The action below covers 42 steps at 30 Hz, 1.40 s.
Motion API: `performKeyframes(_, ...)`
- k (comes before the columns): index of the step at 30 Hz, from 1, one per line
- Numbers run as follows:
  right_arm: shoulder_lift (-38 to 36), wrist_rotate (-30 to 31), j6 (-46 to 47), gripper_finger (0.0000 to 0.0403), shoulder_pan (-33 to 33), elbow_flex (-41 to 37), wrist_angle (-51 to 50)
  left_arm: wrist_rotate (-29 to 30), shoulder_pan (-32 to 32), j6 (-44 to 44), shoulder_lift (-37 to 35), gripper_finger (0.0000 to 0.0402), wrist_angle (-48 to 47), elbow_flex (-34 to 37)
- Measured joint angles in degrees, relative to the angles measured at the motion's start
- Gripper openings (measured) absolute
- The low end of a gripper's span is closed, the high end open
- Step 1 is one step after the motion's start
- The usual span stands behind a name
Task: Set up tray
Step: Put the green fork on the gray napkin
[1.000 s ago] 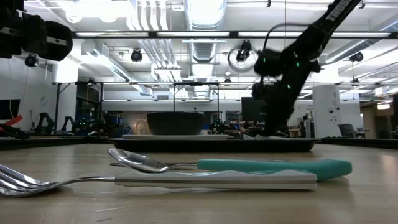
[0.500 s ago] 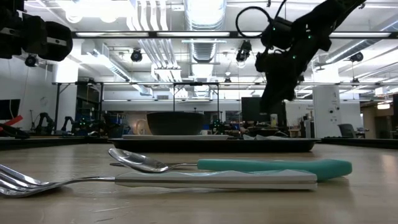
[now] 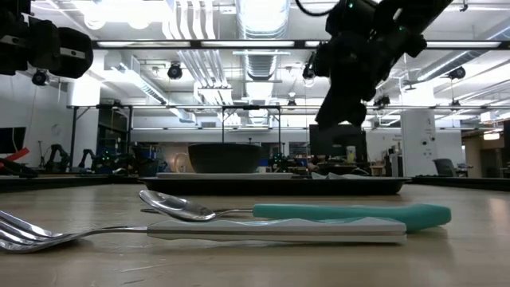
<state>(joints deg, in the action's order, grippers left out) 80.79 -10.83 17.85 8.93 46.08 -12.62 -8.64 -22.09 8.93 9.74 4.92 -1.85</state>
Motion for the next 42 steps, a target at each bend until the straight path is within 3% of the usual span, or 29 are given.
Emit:
performKeyframes(9, 0.42, -1.31, 9.18, 0.0105, -6.92, 0.83, 8.45, 0.0, -0.01, 0.0, 0.0, 0.0122, 0.01, 0.0)
performKeyframes(13, 2.66, 0.24, 6.78, 0.0106, -12.63, 4.66, 2.03, -0.01, -0.01, -0.01, 0.0, 0.0122, 0.01, 0.0)
performKeyframes(18, 10.59, 6.63, 7.25, 0.0106, -19.14, 15.03, -10.11, 0.0, 0.0, 0.0, 0.09, 0.0122, -0.04, 0.0)
performKeyframes(28, 28.29, 5.93, 7.32, 0.0102, -24.56, 36.8, -23.32, 0.0, -0.02, -0.01, 0.68, 0.0122, 0.02, 0.0)
performKeyframes(32, 34.32, 2.97, 7.49, 0.0101, -26.34, 44.3, -27.94, 0.0, -0.02, 0.0, 0.87, 0.0122, -0.02, 0.0)
performKeyframes(42, 48.61, 3.89, 7.25, 0.0093, -31.55, 62.95, -38.03, 0.0, -0.02, 0.0, 0.9, 0.0122, 0.0, 0.0)
